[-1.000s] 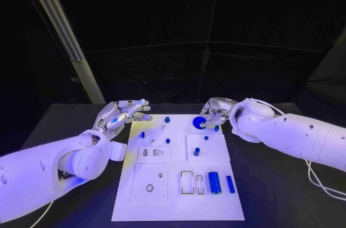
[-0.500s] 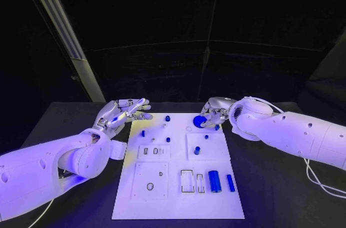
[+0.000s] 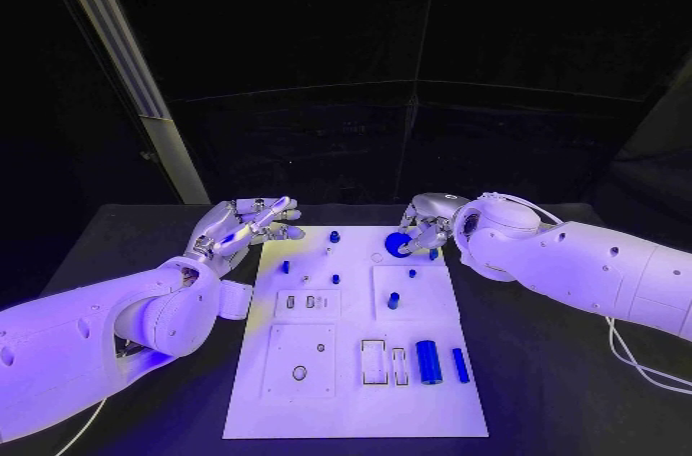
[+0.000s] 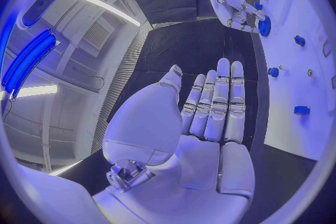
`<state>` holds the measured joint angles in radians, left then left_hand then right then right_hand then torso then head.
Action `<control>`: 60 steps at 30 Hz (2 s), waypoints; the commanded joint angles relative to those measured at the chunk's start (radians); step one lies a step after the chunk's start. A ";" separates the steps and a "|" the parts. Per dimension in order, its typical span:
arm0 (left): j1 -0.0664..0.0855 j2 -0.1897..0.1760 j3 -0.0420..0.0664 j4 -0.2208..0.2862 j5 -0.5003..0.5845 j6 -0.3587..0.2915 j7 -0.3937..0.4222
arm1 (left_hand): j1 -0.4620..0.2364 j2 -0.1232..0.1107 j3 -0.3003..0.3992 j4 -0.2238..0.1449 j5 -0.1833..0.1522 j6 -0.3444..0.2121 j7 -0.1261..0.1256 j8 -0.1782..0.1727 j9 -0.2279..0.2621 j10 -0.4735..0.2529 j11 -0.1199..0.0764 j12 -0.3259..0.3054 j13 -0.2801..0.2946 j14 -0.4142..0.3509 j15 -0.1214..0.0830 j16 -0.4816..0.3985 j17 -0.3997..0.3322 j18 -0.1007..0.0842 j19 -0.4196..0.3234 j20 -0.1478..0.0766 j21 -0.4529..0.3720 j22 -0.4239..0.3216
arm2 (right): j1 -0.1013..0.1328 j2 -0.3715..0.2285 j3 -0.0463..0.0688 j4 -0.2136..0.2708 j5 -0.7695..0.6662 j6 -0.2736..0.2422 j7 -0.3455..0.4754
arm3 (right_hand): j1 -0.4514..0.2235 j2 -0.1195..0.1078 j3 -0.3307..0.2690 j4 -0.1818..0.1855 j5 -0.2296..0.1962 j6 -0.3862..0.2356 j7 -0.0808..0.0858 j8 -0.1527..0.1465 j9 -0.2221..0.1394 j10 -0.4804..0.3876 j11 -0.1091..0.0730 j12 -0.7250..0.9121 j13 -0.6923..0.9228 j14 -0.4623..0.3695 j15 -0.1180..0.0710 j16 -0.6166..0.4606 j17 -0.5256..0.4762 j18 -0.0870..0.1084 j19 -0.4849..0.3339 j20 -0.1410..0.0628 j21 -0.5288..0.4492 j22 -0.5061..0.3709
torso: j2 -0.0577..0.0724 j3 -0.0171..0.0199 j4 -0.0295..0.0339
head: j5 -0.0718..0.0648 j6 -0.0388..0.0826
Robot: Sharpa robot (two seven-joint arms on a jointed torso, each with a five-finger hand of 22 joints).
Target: Assemble the parts on the task board
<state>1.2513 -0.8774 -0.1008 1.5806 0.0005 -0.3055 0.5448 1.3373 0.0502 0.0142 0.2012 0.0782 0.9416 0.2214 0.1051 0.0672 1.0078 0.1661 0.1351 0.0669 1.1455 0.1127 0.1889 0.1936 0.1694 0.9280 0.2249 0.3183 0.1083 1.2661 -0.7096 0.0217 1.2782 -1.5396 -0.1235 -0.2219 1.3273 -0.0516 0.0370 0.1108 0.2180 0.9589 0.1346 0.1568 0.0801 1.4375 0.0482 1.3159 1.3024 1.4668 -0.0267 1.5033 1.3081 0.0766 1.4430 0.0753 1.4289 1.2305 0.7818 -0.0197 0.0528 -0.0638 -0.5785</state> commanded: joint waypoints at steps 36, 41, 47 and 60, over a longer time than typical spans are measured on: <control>0.001 -0.003 0.000 0.002 -0.001 0.019 -0.002 | 0.014 -0.001 0.003 -0.009 -0.002 0.006 -0.003 -0.008 -0.001 0.004 0.000 -0.007 -0.002 -0.001 0.001 -0.009 0.003 0.015 0.010 0.001 -0.005 -0.004 | -0.003 0.042 -0.002 0.158 -0.201 -0.157 -0.047 | -0.003 0.053 0.133 -0.024 0.036 0.070 -0.010 -0.014 -0.008 0.047 -0.012 0.089 0.113 0.077 -0.011 0.010 0.133 -0.023 0.022 -0.009 0.031 0.063 | 0.000 -0.0015 0.0023 | 0.008 -0.002; 0.001 -0.002 0.000 0.001 -0.001 0.020 -0.002 | 0.014 0.000 0.004 -0.010 -0.002 0.006 -0.002 -0.009 -0.001 0.004 0.000 -0.008 -0.002 -0.001 0.001 -0.010 0.003 0.015 0.010 0.001 -0.005 -0.004 | -0.003 0.085 -0.003 0.141 -0.214 -0.156 -0.057 | -0.007 0.052 0.137 -0.022 0.031 0.071 -0.010 -0.015 -0.008 0.047 -0.012 0.088 0.113 0.077 -0.011 0.010 0.132 -0.023 0.022 -0.008 0.031 0.063 | 0.001 -0.0012 0.0021 | 0.013 -0.003; 0.001 0.000 0.000 -0.002 -0.001 0.019 -0.001 | 0.014 0.000 0.004 -0.010 -0.002 0.006 -0.002 -0.009 -0.001 0.004 0.000 -0.008 -0.002 -0.001 0.001 -0.010 0.003 0.015 0.010 0.001 -0.005 -0.004 | -0.010 0.150 -0.005 0.100 -0.223 -0.150 -0.056 | -0.010 0.052 0.140 -0.021 0.028 0.071 -0.010 -0.017 -0.008 0.046 -0.011 0.087 0.112 0.077 -0.011 0.009 0.131 -0.023 0.022 -0.008 0.031 0.063 | 0.001 -0.0003 0.0015 | 0.016 -0.003; 0.002 0.004 0.000 -0.004 -0.001 0.019 -0.002 | 0.014 0.000 0.004 -0.010 -0.003 0.006 -0.002 -0.009 -0.001 0.004 0.001 -0.008 -0.002 -0.001 0.001 -0.010 0.003 0.015 0.010 0.001 -0.006 -0.005 | -0.024 0.220 -0.010 0.025 -0.226 -0.090 -0.049 | -0.033 0.034 0.146 -0.016 -0.001 0.054 -0.002 -0.036 -0.012 0.035 -0.005 0.068 0.098 0.075 -0.006 0.005 0.124 -0.024 0.022 -0.005 0.032 0.066 | 0.001 -0.0001 -0.0003 | 0.019 -0.006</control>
<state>1.2514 -0.8745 -0.1010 1.5768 0.0009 -0.2994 0.5376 1.3455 0.0503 0.0197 0.1957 0.0782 0.9416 0.2214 0.1013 0.0672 1.0078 0.1662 0.1307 0.0663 1.1454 0.1127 0.1850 0.1953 0.1695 0.9307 0.2276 0.3184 0.1052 1.2400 -0.4924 0.0116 1.3075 -1.7537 -0.2409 -0.2711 1.3031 -0.0222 0.1816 0.0940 0.2207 1.0139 0.1364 0.1312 0.0704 1.4633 0.0393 1.3869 1.3078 1.4667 -0.0339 1.5103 1.3077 0.0617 1.4622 0.0660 1.4563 1.2953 0.7828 -0.0200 0.0535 -0.0455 -0.5836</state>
